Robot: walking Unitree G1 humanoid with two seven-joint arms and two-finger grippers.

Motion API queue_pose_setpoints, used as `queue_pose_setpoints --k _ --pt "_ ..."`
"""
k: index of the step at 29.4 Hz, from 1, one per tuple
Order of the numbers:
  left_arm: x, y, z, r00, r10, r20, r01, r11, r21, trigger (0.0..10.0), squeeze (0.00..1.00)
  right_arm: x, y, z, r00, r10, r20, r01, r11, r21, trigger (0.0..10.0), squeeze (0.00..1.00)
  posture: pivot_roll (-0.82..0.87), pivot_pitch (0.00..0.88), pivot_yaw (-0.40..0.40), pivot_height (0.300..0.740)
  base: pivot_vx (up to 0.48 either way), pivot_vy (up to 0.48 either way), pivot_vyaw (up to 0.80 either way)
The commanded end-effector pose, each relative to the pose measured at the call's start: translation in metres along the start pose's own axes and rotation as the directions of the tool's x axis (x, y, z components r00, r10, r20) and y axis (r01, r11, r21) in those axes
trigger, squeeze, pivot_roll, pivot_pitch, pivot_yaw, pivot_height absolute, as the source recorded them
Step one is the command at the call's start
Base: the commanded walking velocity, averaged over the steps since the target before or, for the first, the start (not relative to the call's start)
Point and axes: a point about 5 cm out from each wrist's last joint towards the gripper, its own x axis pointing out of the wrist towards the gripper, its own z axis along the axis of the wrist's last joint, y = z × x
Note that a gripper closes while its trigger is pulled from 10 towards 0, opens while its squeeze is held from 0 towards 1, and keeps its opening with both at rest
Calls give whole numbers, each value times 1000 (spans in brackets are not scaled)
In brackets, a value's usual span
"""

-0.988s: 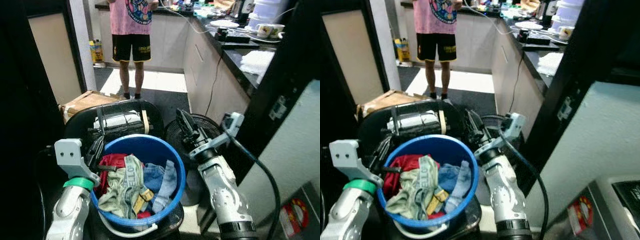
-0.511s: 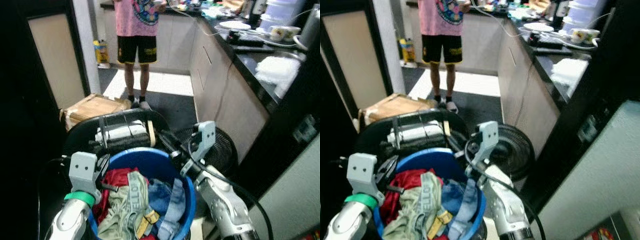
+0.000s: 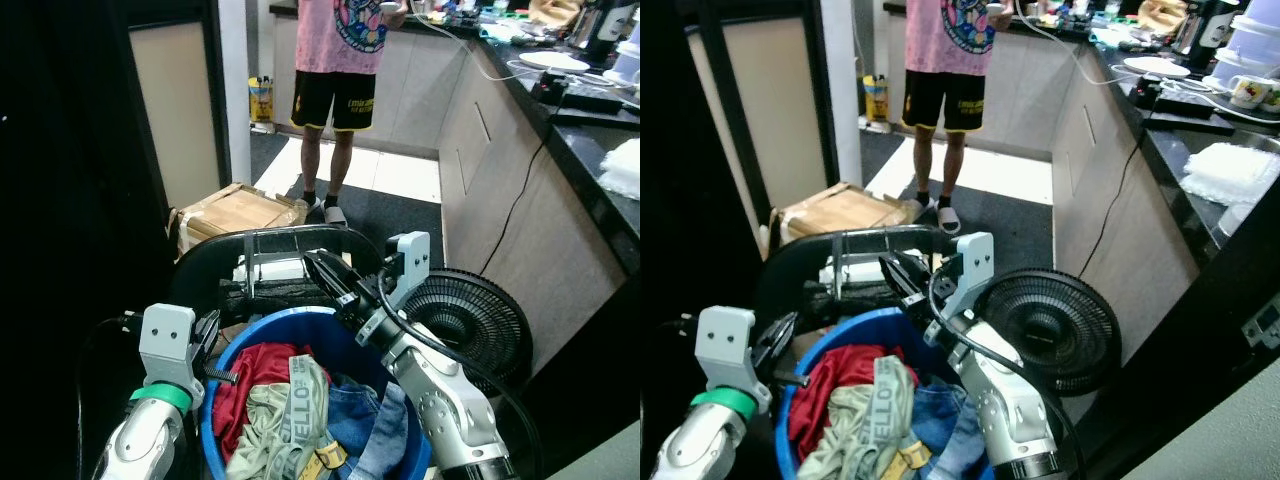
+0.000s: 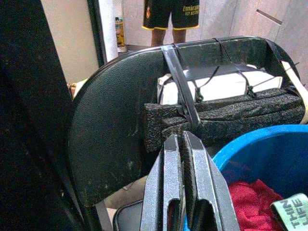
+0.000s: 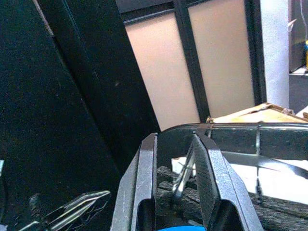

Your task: Clothes washing

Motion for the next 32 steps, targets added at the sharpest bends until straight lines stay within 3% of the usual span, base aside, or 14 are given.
queue_pose_setpoints --k 1,7,9,10,11,14,15,16,17,20,21,32 --pt "-3 -1 -6 1000 -2 -31 2 1000 -5 10000 0 0 -1 4 1000 -9 15 9 1000 1 10000 0 13 25 2 740 0 0 0" --pt "-7 -1 -10 999 -12 -45 13 1000 16 10000 0 -1 -5 3 999 -37 -9 37 999 16 10000 0 16 26 0 740 0 0 0" --pt "-8 -1 -11 998 -25 -50 27 999 26 10000 0 -2 -7 -8 992 -44 -115 40 999 -34 10000 0 14 28 1 740 0 0 0" --pt "-8 -1 -11 998 -25 -50 27 999 26 10000 0 -2 -7 -8 992 -44 -115 40 999 -34 10000 0 14 28 1 740 0 0 0" --pt "-9 -2 -12 998 -36 -52 38 999 33 10000 0 -4 -9 -19 977 -43 -207 29 997 -72 10000 0 14 28 1 740 0 0 0" --pt "-9 -3 -13 997 -47 -58 49 998 43 10000 0 -7 -13 -32 955 -58 -289 38 997 -74 10000 0 9 32 5 740 0 0 0" --pt "-10 -4 -15 996 -53 -71 57 997 49 10000 0 -8 -18 -42 939 -66 -336 56 998 -41 10000 557 4 37 8 740 0 0 0" --pt "-10 -4 -15 996 -53 -71 57 997 49 10000 0 -8 -18 -42 939 -66 -336 56 998 -41 10000 557 4 37 8 740 0 0 0" --pt "-10 -4 -17 995 -57 -82 62 996 57 10000 0 -7 -20 -52 925 -55 -376 58 998 -4 10000 1000 2 43 12 740 0 0 0" --pt "-11 -3 -18 994 -59 -95 66 995 70 10000 0 -5 -20 -62 909 -31 -416 48 998 30 10000 1000 1 58 20 740 0 0 0" --pt "-14 1 -20 992 -60 -113 69 994 83 10000 0 1 -16 -74 887 27 -462 16 996 89 10000 1000 1 68 23 740 0 0 0" --pt "-23 13 -17 988 -59 -141 74 991 108 10000 0 22 -6 -78 845 141 -516 -61 983 171 10000 1000 10 137 49 740 0 0 0"
